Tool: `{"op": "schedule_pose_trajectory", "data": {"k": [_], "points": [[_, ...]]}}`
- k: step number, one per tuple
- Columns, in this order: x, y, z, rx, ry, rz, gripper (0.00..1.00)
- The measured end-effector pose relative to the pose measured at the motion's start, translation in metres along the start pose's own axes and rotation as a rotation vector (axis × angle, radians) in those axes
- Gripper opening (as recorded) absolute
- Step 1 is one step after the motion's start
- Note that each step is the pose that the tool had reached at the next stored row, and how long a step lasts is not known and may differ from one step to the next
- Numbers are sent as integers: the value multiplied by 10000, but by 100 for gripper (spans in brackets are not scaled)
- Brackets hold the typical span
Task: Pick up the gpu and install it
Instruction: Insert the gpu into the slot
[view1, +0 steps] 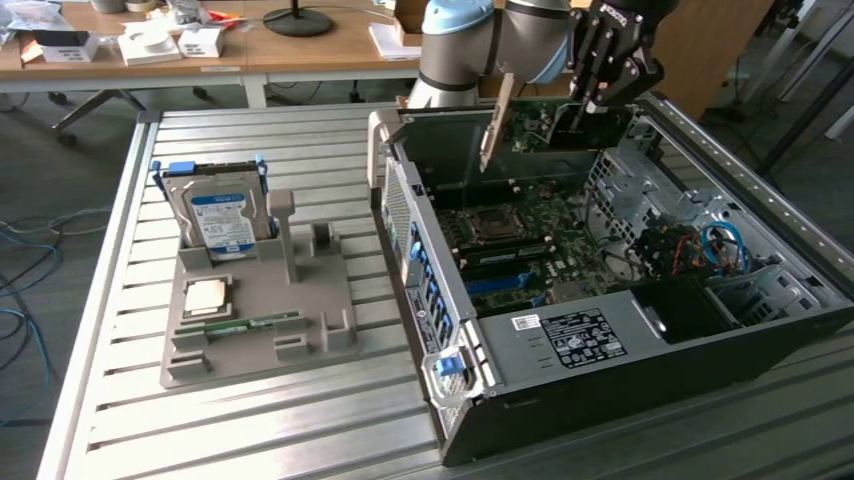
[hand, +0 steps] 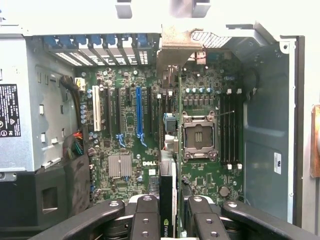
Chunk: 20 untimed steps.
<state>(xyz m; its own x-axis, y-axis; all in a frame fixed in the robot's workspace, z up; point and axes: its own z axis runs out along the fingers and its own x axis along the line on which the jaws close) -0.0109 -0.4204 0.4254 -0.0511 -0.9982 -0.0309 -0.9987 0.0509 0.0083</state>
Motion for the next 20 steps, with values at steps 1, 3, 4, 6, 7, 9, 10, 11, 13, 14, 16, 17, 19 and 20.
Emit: {"op": "schedule_pose_trajectory", "data": {"k": [1,3,4,6,7,9,10,11,13,14,16,17,19,20], "points": [[0,2,0,1,0,1,27],[1,19,1,1,0,2,27],[2,43,1,1,0,1,27],[4,78,1,1,0,0,27],[5,90,1,1,0,0,27],[6,127,2,1,0,0,27],[7,138,2,1,0,1,27],[7,147,2,1,0,1,27],[8,156,2,1,0,1,27],[8,157,2,1,1,-1,27],[9,162,9,0,1,1,27],[9,164,15,1,-1,1,27],[10,169,31,1,-1,1,27],[10,172,39,1,0,1,27]]}}
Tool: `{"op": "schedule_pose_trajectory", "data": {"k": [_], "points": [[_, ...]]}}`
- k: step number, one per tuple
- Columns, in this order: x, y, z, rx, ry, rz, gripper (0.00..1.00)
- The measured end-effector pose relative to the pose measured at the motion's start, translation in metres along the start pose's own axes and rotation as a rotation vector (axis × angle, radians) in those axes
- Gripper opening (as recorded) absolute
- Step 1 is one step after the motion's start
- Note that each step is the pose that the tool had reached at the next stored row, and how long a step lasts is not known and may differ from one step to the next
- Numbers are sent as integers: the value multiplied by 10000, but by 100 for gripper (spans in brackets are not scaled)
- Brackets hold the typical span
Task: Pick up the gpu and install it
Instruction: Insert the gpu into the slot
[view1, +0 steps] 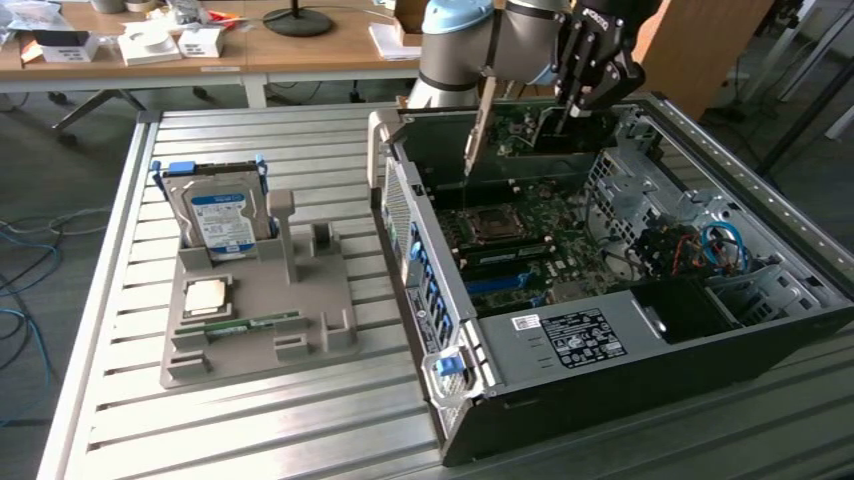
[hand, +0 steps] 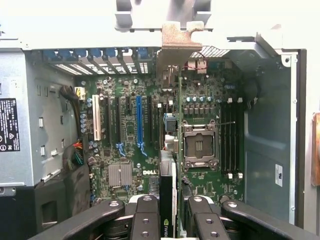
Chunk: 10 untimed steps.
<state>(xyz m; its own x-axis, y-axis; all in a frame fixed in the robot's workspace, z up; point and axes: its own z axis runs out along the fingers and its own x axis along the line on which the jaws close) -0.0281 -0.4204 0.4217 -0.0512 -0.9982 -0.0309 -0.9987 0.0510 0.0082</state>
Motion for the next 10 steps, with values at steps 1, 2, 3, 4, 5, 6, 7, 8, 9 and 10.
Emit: {"op": "schedule_pose_trajectory", "data": {"k": [1,2,3,4,5,6,7,8,9,10], "points": [[0,2,9,-1,0,0,27],[1,5,18,-1,0,0,27],[1,7,27,-1,0,0,27],[1,10,36,-1,1,0,27],[2,12,44,-1,1,0,27],[2,14,48,-1,0,-1,27],[2,14,49,-1,1,-2,27],[2,14,48,-1,2,-3,27],[2,15,49,-1,2,-1,27],[2,15,49,-1,1,-1,27]]}}
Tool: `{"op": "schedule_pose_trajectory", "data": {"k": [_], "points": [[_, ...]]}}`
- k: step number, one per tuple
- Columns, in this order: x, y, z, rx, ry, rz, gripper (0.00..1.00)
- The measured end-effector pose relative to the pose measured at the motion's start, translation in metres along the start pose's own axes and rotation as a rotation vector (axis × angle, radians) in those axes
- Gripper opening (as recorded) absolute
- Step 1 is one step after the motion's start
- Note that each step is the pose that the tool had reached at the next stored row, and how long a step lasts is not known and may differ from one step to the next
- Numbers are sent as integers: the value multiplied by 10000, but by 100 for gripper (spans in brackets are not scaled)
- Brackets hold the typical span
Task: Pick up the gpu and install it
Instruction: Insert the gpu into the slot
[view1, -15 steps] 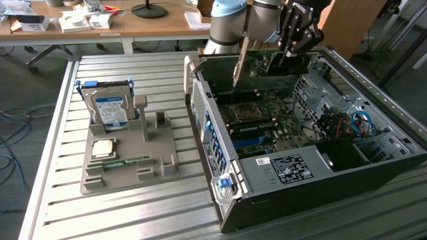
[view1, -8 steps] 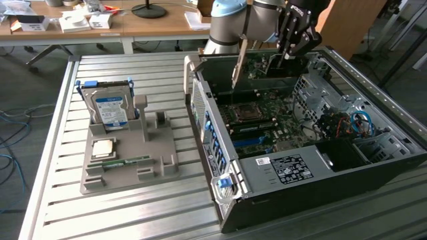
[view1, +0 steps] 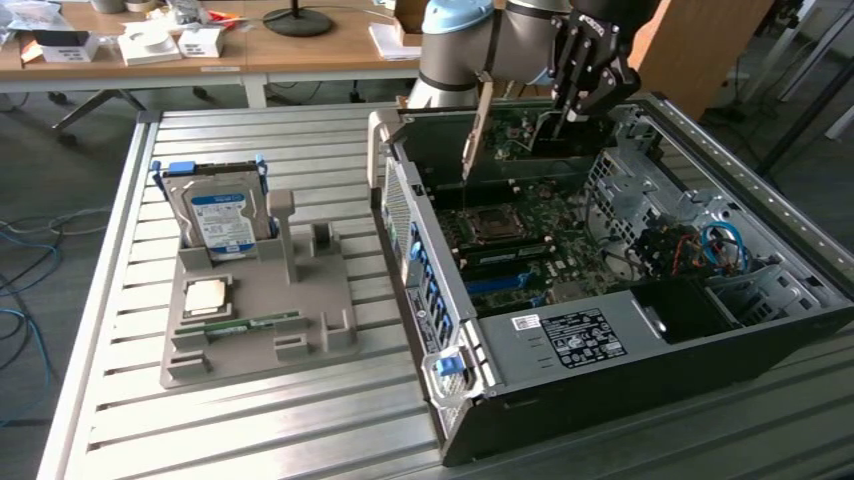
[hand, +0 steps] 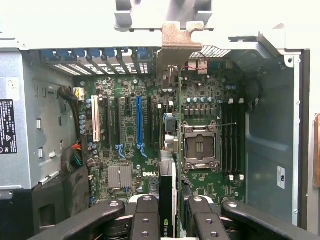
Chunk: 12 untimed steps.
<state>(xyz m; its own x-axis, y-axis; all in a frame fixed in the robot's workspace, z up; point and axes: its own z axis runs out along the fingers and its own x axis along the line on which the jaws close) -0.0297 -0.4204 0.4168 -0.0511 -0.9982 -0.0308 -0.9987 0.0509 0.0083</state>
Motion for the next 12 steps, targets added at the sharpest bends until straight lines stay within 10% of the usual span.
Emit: {"op": "schedule_pose_trajectory", "data": {"k": [12], "points": [[3,-1,89,0,0,0,27]]}}
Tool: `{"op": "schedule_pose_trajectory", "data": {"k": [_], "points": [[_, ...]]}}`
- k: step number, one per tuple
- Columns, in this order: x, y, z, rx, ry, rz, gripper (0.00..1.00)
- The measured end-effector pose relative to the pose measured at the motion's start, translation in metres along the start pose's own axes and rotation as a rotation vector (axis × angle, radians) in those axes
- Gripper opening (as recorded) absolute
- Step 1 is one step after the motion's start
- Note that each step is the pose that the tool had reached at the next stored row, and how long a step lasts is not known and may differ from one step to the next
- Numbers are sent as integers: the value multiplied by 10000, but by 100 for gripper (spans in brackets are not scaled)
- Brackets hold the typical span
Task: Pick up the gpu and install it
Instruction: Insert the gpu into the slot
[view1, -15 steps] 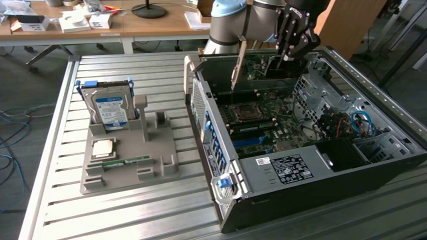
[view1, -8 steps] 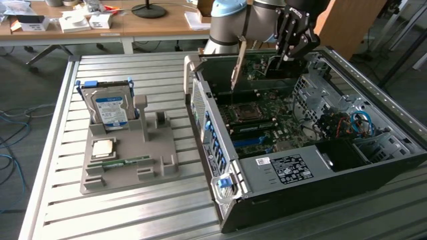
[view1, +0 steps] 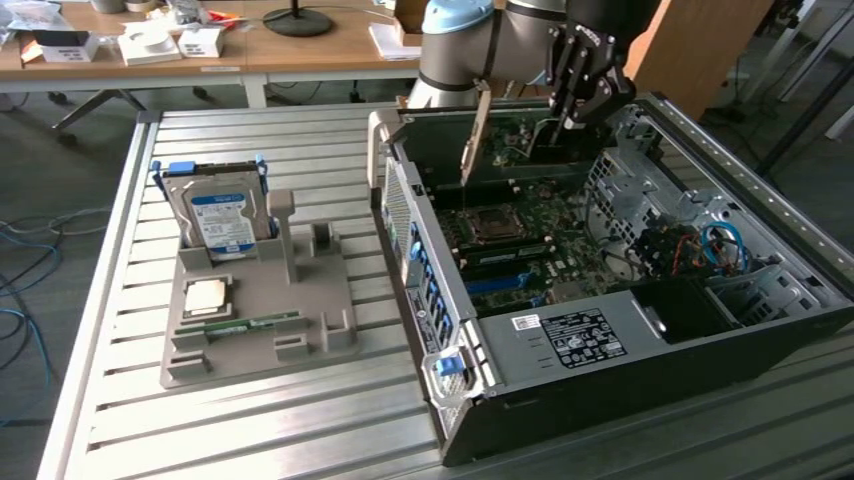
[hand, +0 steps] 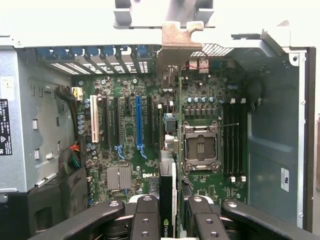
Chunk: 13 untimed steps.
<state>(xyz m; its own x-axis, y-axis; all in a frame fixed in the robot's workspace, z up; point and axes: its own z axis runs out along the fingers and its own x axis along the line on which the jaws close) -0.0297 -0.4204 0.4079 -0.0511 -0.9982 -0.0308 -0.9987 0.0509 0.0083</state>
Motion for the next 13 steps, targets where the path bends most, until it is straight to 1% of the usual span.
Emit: {"op": "schedule_pose_trajectory", "data": {"k": [7,13], "points": [[0,0,9,1,-2,0,27],[2,0,47,0,0,0,27]]}}
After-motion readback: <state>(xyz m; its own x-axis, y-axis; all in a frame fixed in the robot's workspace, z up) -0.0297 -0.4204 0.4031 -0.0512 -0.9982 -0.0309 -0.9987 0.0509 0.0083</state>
